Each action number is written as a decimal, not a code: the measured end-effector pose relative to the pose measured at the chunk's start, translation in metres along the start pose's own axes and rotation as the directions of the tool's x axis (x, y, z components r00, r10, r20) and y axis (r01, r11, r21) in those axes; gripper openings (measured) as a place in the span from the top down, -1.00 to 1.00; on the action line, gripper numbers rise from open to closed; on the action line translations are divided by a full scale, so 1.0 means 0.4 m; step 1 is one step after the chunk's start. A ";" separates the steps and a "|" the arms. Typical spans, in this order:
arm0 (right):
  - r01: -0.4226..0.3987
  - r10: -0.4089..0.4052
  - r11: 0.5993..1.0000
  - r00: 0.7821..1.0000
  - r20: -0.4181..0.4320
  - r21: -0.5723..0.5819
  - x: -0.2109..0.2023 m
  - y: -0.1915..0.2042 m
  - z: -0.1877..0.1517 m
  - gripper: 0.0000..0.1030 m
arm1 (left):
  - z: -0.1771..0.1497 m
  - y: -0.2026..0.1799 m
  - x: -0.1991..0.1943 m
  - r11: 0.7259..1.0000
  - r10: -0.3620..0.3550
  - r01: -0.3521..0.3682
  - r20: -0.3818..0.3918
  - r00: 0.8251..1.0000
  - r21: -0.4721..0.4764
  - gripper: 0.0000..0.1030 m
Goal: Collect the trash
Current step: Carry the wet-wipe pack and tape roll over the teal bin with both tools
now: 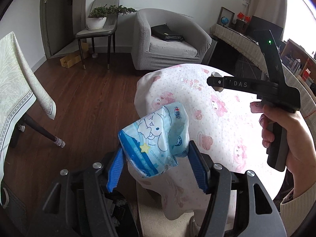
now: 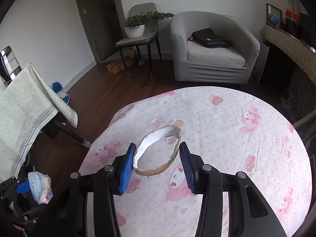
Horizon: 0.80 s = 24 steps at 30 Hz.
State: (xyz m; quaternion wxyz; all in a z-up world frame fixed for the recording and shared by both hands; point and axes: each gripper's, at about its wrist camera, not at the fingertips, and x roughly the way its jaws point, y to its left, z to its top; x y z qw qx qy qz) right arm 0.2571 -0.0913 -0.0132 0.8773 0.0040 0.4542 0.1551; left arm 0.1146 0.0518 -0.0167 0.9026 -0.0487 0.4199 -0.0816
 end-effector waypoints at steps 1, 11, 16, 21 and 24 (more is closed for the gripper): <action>-0.010 0.010 1.000 1.000 -0.001 -0.003 -0.008 0.008 -0.004 0.11 | -0.009 0.001 -0.011 1.000 0.005 -0.005 0.002 1.000 0.000 -0.25; -0.129 0.126 0.990 0.991 -0.045 -0.066 -0.041 0.139 -0.074 0.11 | -0.112 0.041 -0.121 0.997 0.075 -0.075 0.014 0.997 -0.002 -0.25; -0.188 0.178 0.971 0.981 -0.077 -0.147 -0.046 0.251 -0.104 0.11 | -0.173 0.111 -0.124 0.993 0.106 -0.106 -0.012 0.994 -0.043 -0.25; -0.270 0.251 0.948 0.960 -0.122 -0.167 -0.040 0.339 -0.138 0.11 | -0.238 0.181 -0.076 0.990 0.126 -0.131 -0.079 0.989 -0.059 -0.25; -0.291 0.264 0.934 0.953 -0.148 -0.206 -0.033 0.390 -0.153 0.11 | -0.273 0.226 -0.044 0.985 0.144 -0.155 -0.124 0.982 -0.080 -0.25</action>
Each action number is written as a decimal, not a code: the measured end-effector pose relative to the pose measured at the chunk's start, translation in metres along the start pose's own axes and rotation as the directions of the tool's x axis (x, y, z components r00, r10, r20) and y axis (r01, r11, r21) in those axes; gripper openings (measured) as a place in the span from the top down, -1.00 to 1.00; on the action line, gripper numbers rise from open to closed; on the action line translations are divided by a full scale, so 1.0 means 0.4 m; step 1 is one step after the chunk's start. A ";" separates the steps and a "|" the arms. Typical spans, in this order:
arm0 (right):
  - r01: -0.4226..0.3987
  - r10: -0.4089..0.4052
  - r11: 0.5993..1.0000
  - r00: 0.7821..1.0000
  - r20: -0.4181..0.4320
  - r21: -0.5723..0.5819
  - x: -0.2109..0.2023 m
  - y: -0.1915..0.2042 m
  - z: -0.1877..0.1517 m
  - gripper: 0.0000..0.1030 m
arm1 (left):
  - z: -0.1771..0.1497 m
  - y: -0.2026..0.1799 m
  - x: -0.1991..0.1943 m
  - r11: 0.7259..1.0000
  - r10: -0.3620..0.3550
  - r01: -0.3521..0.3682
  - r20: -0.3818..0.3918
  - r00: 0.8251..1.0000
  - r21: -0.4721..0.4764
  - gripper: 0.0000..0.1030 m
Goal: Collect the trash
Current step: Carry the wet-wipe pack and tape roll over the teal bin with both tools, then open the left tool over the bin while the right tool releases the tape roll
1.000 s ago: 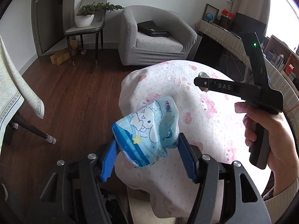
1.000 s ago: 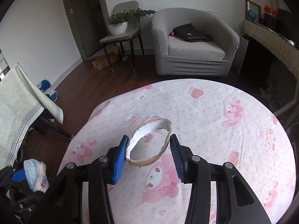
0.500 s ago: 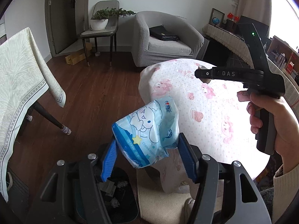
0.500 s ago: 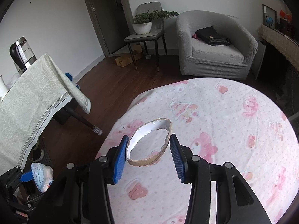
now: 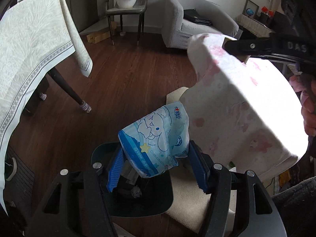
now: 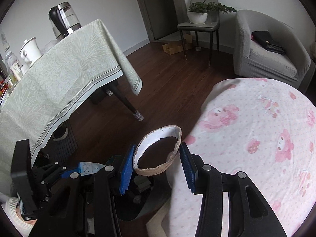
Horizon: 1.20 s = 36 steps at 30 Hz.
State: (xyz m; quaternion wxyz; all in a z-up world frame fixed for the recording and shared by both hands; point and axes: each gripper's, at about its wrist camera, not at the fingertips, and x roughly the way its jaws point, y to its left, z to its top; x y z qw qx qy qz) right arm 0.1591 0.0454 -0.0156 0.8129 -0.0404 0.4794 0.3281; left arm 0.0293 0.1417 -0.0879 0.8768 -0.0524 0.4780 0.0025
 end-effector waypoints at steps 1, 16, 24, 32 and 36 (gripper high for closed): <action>-0.003 0.003 1.000 1.000 -0.007 -0.010 0.008 0.014 -0.002 0.11 | -0.008 0.016 0.015 1.000 0.008 -0.008 -0.014 1.000 -0.006 -0.25; -0.126 0.121 0.991 0.987 -0.108 -0.042 0.155 0.166 0.019 0.11 | -0.125 0.200 0.170 0.991 0.088 -0.107 -0.210 0.974 -0.080 -0.27; -0.158 0.138 0.983 0.971 -0.195 -0.090 0.254 0.266 0.010 0.11 | -0.191 0.274 0.221 0.989 0.063 -0.100 -0.301 0.951 -0.109 -0.32; -0.145 0.115 0.985 0.954 -0.276 -0.092 0.355 0.305 -0.019 0.11 | -0.247 0.306 0.228 0.993 0.047 -0.080 -0.332 0.942 -0.087 -0.55; -0.135 0.102 0.987 0.945 -0.311 -0.088 0.409 0.322 -0.030 0.11 | -0.255 0.328 0.212 0.992 0.032 -0.068 -0.319 0.947 -0.105 -0.62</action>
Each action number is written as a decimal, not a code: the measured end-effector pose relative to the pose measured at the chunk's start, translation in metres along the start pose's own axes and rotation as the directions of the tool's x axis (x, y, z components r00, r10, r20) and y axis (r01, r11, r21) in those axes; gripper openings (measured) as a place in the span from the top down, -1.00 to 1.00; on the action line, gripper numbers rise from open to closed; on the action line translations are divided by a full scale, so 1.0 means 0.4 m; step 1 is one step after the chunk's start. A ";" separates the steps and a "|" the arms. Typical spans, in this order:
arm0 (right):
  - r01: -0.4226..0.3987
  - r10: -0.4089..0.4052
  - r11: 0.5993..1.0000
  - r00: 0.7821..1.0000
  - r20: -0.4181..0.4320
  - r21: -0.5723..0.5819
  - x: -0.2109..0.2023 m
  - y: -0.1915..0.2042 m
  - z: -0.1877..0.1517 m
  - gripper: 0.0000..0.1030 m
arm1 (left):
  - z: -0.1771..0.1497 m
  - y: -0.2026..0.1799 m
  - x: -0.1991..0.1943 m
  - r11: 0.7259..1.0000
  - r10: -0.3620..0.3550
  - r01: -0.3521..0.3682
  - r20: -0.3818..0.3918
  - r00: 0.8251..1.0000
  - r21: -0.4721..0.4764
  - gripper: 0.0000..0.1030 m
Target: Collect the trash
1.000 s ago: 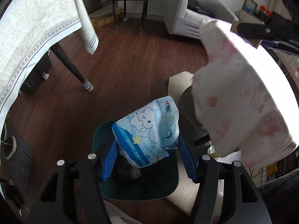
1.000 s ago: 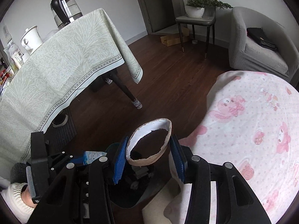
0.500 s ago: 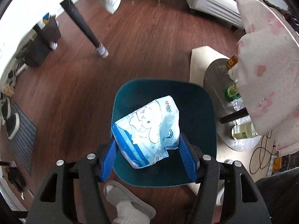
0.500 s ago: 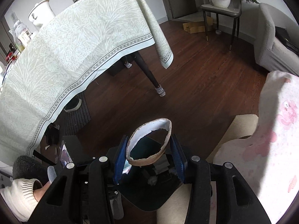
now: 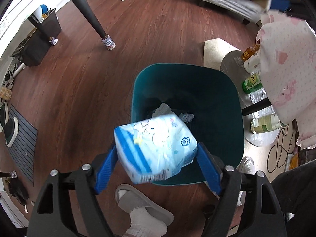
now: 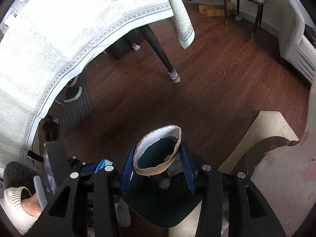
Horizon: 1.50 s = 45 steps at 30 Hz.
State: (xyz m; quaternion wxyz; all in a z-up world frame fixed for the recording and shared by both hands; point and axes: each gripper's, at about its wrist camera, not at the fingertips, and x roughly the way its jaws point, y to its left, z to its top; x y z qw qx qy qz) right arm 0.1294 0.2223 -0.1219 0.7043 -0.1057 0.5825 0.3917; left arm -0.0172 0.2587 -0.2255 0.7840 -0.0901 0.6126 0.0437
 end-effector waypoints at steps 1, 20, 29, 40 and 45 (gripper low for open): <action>0.000 0.000 1.000 1.000 -0.007 0.000 0.010 0.004 0.001 0.11 | -0.002 0.004 -0.002 1.000 -0.012 0.012 -0.002 1.000 -0.004 -0.67; 0.066 -0.071 0.997 0.984 -0.161 -0.037 0.176 0.024 -0.077 0.11 | 0.021 0.051 -0.202 0.997 -0.042 0.056 0.215 0.976 -0.059 -0.07; 0.085 -0.090 0.996 0.980 -0.177 -0.034 0.173 0.025 -0.155 0.11 | 0.042 0.014 -0.330 0.998 -0.047 0.061 0.342 0.938 -0.030 0.07; 0.171 -0.168 0.985 0.983 0.080 -0.033 -0.092 0.055 -0.228 -0.15 | -0.003 -0.078 -0.468 1.000 0.005 -0.003 0.490 0.871 -0.004 -0.31; 0.224 -0.219 0.975 0.938 0.267 0.014 -0.296 0.043 -0.280 -0.55 | -0.057 -0.121 -0.516 1.000 0.026 -0.025 0.549 0.836 -0.010 -0.65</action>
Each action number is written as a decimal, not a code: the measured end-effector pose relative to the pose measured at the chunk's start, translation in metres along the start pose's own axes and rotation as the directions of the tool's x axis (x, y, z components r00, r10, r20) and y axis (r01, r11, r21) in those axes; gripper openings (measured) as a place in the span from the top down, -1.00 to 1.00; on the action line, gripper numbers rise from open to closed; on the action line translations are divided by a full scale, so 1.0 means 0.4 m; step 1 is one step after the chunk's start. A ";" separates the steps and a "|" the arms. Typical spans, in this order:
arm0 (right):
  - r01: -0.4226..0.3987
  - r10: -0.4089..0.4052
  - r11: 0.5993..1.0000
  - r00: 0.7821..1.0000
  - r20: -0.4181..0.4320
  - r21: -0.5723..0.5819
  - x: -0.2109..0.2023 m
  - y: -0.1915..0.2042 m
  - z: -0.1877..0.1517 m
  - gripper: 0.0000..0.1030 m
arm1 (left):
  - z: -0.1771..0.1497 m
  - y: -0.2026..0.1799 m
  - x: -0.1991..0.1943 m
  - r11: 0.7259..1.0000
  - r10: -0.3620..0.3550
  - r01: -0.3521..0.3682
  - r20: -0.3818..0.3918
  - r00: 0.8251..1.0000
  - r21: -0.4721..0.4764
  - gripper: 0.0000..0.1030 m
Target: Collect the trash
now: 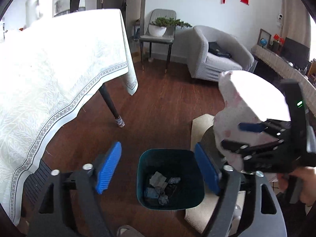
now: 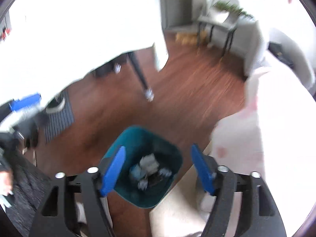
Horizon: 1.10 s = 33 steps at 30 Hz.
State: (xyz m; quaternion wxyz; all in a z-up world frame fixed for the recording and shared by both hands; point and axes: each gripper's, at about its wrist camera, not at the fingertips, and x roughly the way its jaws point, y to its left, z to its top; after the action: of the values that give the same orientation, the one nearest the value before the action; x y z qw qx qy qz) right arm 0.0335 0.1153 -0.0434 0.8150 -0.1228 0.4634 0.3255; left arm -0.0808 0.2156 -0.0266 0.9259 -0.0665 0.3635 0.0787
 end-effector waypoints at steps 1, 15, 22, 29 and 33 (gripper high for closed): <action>0.033 -0.034 0.999 0.998 0.050 0.013 -0.051 -0.019 -0.008 -0.66 | -0.002 -0.009 -0.019 1.000 0.002 -0.002 0.027 1.000 -0.001 -0.77; 0.344 -0.401 0.910 0.872 0.280 0.231 -0.441 -0.256 -0.235 -0.93 | -0.021 -0.137 -0.131 0.997 -0.016 -0.001 0.215 0.976 0.076 -0.93; 0.387 -0.485 0.857 0.829 0.279 0.341 -0.513 -0.359 -0.348 -0.93 | -0.028 -0.199 -0.112 0.997 -0.024 0.007 0.223 0.975 0.077 -0.93; 0.404 -0.521 0.827 0.813 0.262 0.391 -0.538 -0.404 -0.442 -0.93 | -0.071 -0.253 -0.091 0.991 -0.053 0.021 0.247 0.968 0.132 -0.93; 0.377 -0.493 0.850 0.817 0.299 0.369 -0.544 -0.392 -0.448 -0.93 | -0.092 -0.273 -0.068 0.987 -0.053 0.014 0.239 0.970 0.160 -0.93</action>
State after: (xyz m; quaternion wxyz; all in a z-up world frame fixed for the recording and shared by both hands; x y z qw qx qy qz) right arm -0.0646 -0.1840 0.0254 0.9512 -0.0387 0.2970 0.0737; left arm -0.1039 0.0993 -0.0275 0.9668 0.0108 0.2517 0.0417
